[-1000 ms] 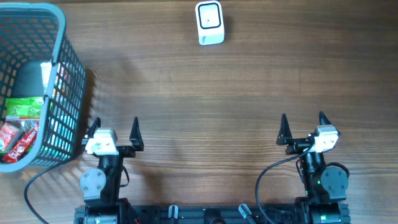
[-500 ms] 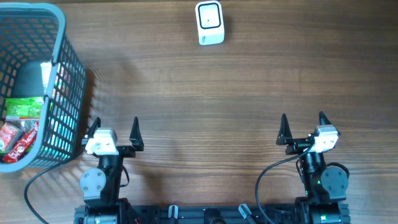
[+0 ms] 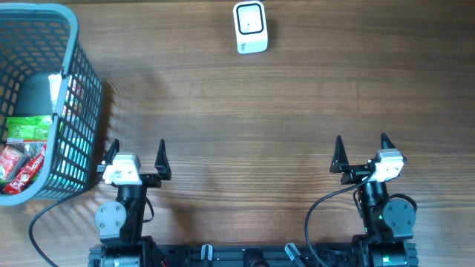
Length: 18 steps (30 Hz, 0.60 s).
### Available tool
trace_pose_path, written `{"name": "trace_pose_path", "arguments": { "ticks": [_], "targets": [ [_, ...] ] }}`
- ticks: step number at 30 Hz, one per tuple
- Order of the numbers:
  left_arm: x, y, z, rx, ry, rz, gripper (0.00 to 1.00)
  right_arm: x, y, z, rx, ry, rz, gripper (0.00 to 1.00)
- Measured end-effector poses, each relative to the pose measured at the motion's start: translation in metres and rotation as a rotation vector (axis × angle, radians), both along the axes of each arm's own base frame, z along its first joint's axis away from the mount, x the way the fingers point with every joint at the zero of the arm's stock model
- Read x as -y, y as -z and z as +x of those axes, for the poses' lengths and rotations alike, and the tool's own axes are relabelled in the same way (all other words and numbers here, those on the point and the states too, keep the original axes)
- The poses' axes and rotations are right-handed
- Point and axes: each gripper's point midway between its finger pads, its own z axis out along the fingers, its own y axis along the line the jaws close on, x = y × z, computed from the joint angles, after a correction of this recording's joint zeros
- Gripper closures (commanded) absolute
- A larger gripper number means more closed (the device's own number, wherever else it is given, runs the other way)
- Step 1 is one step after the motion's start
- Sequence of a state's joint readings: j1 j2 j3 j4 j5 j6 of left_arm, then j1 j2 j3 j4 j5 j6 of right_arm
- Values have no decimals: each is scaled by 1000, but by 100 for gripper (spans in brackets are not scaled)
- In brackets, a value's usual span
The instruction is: Scan the item barcode
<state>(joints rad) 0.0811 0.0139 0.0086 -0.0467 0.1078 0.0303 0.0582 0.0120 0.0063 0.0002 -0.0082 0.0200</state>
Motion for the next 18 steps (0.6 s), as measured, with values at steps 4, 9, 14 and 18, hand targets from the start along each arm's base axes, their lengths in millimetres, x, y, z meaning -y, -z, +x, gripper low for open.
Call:
{"name": "trace_pose_path", "arguments": {
  "ticks": [4,9,14,18],
  "targets": [
    [8,6,-1,-36,46,-44,0,0,0,0,0,0,0,0],
    [34,-19,-21,-334,167,-165,0,0,0,0,-2,0,0,0],
    [52,-106,-21,-591,252,-261,0,0,1,0,-5,-1,0,0],
    [51,-188,29,-561,270,-259,0,-1,1,0,-6,-3,-1,0]
  ]
}}
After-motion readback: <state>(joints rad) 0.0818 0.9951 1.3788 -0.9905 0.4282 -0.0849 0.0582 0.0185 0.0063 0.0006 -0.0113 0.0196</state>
